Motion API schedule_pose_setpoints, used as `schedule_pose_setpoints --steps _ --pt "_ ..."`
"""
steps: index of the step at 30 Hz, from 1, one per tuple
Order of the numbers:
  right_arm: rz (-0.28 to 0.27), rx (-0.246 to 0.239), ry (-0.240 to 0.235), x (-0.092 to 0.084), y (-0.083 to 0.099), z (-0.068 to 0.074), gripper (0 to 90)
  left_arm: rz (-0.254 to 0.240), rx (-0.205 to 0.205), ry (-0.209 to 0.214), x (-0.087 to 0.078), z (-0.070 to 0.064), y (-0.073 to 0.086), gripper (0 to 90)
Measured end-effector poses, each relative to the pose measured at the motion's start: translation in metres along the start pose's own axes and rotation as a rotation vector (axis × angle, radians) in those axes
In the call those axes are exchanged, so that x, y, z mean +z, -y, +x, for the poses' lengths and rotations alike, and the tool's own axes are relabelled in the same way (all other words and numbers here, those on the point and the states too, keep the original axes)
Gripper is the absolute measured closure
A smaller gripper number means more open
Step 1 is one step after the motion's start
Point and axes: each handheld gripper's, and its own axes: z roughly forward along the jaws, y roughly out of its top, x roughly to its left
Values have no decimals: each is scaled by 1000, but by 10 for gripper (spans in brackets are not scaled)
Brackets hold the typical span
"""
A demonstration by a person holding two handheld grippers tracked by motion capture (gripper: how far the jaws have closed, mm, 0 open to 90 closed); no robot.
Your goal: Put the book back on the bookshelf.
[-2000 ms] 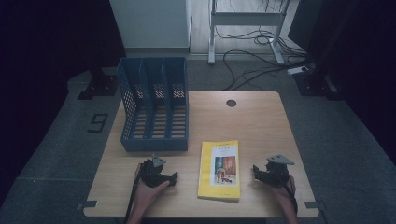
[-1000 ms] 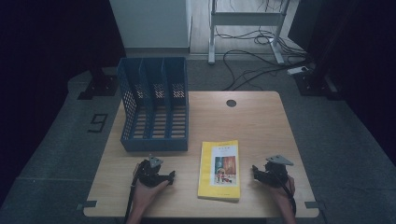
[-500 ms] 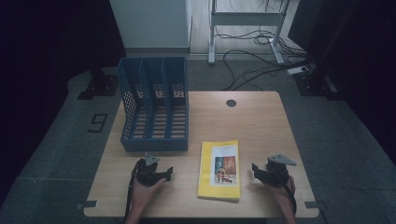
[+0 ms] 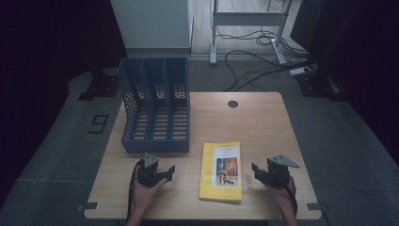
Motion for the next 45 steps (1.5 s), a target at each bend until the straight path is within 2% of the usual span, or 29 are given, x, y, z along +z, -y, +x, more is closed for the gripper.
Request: schedule_pose_setpoints --steps 10,13,15,20,31,33,35,38,43,45 --pt "2 -41 -33 2 -2 18 285 4 10 22 3 -10 -2 213" --pt "2 -48 -35 3 -2 20 285 0 -6 54 4 -15 -4 215" --pt "5 -58 -43 6 -1 24 285 6 27 65 7 -26 -5 214" --pt "7 -72 -52 7 -1 31 285 38 63 76 15 -37 -3 212" --pt "-7 -81 -75 8 -2 40 286 60 88 102 23 -57 -5 208" --pt "-19 -63 -91 7 -3 43 290 54 88 113 24 -61 -8 206" --pt "-23 -58 -99 7 -3 43 291 60 111 110 25 -67 -10 205" --pt "-24 -73 -101 9 -4 49 291 71 125 109 30 -74 -10 203" --pt "-24 -81 -109 10 -4 53 291 73 106 128 37 -79 -13 203" --pt "-24 -83 -118 10 -5 56 291 90 119 131 41 -81 -13 202"
